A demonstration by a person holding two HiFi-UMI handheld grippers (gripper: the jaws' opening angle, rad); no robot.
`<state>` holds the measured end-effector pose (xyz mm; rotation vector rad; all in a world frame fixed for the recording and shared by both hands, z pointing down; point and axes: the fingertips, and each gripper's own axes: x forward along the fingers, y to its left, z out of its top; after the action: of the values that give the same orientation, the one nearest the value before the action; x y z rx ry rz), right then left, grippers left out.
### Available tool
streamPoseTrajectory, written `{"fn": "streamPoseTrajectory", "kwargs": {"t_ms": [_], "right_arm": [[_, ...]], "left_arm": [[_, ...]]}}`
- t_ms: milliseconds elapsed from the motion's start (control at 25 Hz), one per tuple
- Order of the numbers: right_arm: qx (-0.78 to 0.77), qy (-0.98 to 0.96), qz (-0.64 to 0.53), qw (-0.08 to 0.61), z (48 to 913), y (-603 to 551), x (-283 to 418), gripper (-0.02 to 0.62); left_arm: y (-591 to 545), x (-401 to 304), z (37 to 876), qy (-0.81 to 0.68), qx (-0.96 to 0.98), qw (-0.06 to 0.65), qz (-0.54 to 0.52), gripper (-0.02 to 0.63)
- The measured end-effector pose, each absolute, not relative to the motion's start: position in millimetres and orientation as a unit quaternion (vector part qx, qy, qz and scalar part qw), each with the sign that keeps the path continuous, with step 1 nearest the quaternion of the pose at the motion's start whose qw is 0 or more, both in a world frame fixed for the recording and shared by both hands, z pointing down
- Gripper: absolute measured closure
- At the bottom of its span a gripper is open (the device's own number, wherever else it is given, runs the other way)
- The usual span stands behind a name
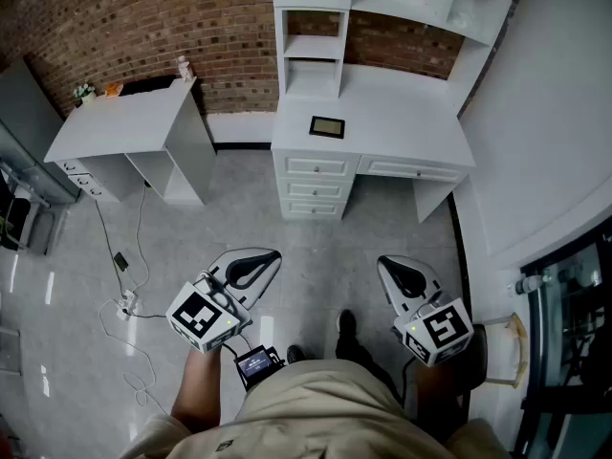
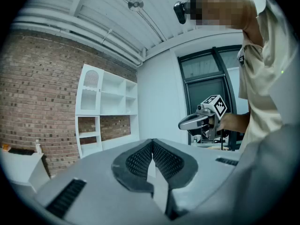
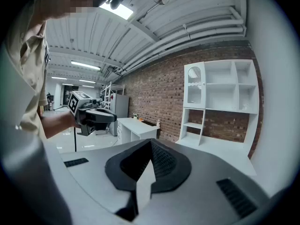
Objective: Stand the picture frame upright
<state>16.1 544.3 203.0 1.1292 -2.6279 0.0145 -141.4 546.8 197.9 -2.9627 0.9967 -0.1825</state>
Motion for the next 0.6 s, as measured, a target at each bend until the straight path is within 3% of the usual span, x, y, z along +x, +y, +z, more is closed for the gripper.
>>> {"fn": "streamPoseTrajectory", "kwargs": {"t_ms": [600], "right_arm": [[0.390, -0.912, 0.008, 0.130, 195.6, 557.5, -7.9, 0.592]], "left_arm": [[559.7, -163.4, 199.2, 0.319, -0.946, 0.004, -0.048, 0.595]]}}
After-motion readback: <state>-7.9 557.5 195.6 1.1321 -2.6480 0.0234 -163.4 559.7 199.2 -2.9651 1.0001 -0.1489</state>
